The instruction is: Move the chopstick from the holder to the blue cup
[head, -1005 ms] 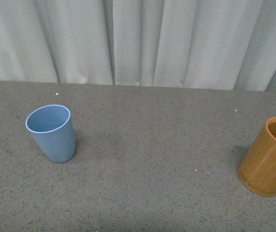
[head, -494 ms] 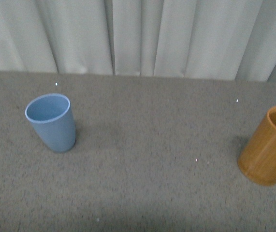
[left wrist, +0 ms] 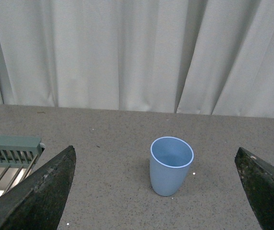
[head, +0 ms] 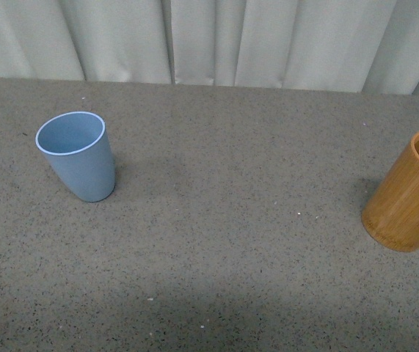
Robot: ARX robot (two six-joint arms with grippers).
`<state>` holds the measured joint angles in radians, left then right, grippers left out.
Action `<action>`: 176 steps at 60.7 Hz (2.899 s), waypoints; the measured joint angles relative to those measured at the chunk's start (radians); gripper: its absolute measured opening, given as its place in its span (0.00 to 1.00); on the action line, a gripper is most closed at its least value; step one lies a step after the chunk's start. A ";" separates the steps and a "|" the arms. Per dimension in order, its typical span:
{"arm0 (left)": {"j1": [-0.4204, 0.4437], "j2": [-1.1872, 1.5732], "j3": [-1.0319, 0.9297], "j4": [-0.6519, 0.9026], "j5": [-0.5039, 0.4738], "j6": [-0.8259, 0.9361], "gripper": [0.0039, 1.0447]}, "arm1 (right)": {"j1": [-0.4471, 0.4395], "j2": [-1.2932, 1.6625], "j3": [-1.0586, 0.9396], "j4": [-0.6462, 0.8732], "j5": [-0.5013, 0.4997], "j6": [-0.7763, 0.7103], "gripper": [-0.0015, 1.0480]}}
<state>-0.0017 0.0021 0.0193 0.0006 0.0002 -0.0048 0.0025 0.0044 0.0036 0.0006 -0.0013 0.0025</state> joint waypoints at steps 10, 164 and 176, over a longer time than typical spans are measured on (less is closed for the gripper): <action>0.000 0.000 0.000 0.000 0.000 0.000 0.94 | 0.000 0.000 0.000 0.000 0.000 0.000 0.91; -0.212 1.805 0.647 0.385 -0.441 -0.941 0.94 | 0.000 0.000 0.000 0.000 0.000 0.000 0.91; -0.212 1.831 0.669 0.363 -0.454 -0.940 0.94 | 0.000 0.000 0.000 0.000 0.000 0.000 0.91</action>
<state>-0.2134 1.8328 0.6884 0.3634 -0.4538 -0.9443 0.0025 0.0040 0.0036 0.0006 -0.0013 0.0025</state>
